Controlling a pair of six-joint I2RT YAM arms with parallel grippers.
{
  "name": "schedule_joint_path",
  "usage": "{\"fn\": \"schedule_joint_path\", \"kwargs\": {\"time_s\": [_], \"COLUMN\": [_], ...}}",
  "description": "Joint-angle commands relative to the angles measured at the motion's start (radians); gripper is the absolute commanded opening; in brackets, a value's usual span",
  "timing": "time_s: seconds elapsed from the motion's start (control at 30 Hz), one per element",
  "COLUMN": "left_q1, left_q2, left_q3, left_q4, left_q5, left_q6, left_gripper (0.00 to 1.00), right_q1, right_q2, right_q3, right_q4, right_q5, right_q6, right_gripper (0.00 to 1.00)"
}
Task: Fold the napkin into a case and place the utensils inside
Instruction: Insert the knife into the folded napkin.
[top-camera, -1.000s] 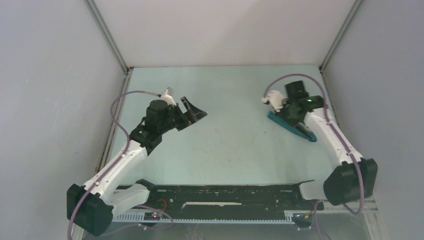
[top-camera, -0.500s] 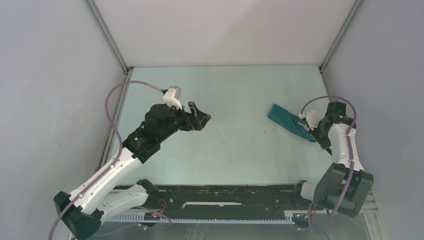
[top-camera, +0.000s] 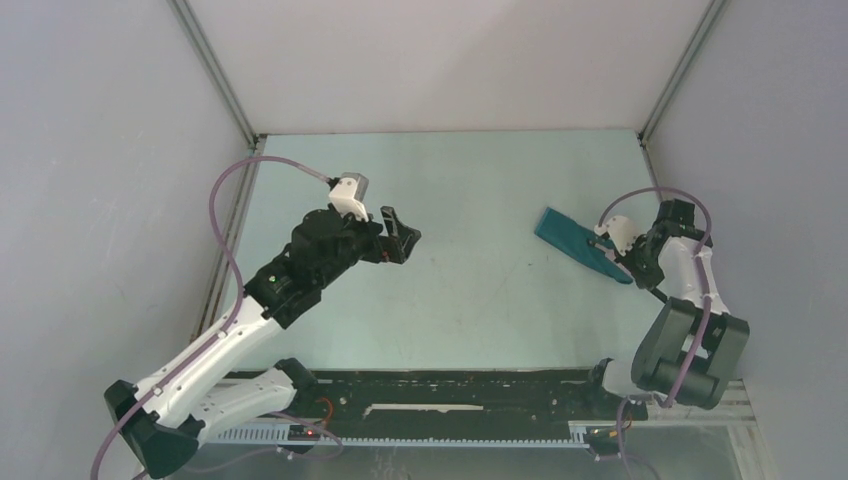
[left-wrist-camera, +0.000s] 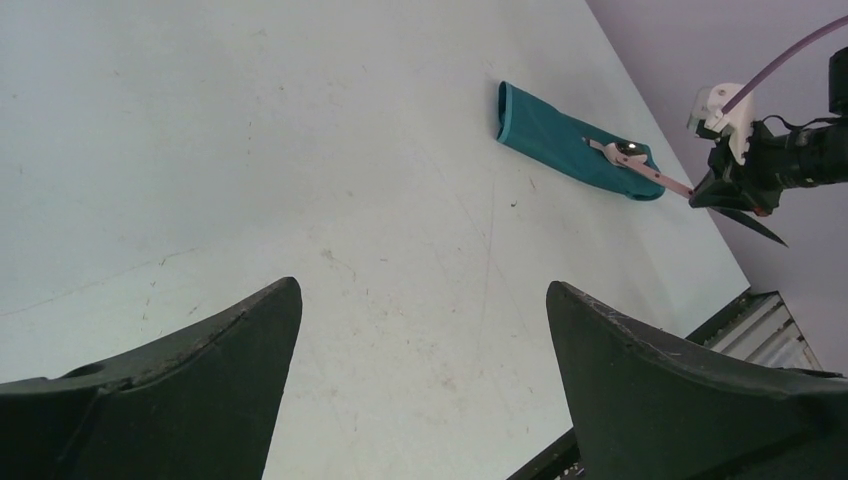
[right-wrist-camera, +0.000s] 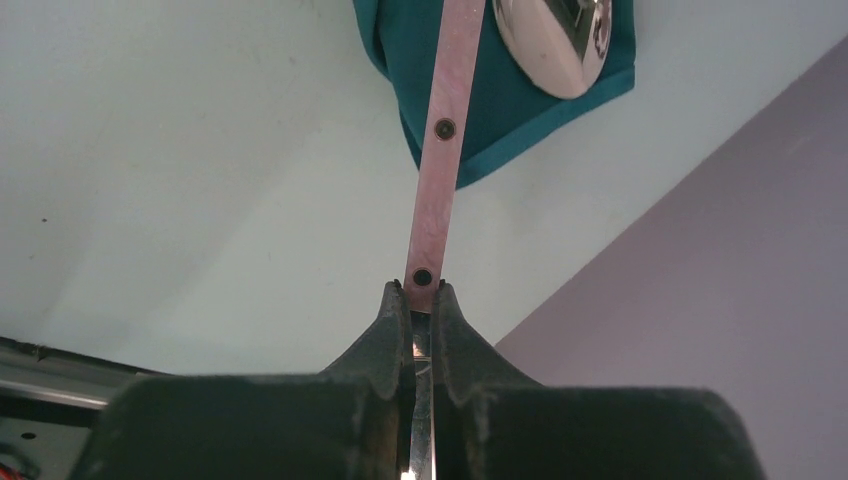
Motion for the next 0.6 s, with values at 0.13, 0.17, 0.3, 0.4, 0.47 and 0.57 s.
{"fn": "schedule_joint_path", "kwargs": {"time_s": [0.13,0.17,0.3,0.4,0.47,0.57], "left_q1": [0.023,0.024,0.025,0.026,0.026,0.026], "left_q2": [0.015,0.014,0.022,0.025,0.026,0.03], "left_q3": [0.018,0.017,0.015,0.013,0.012,0.013], "left_q4": [0.016,0.016,0.018,0.021,0.02,0.019], "left_q5": [-0.006,-0.004,0.005,0.008,0.008,0.01], "left_q6": [0.03,0.029,0.032,0.031,0.03,0.033], "left_gripper": [1.0,1.0,1.0,1.0,1.0,1.0], "right_q1": [-0.005,-0.003,-0.003,-0.002,0.0,0.002], "right_q2": [0.085,0.091,0.116,0.128,0.14,0.159], "right_q3": [0.079,0.08,0.09,0.098,0.102,0.11], "right_q4": [0.056,0.065,0.072,0.08,0.077,0.077], "right_q5": [-0.083,-0.085,-0.097,-0.114,-0.121,-0.125], "right_q6": [-0.074,-0.075,-0.086,-0.09,-0.101,-0.101], "right_gripper": [0.0,0.0,0.0,0.0,0.0,0.0]}}
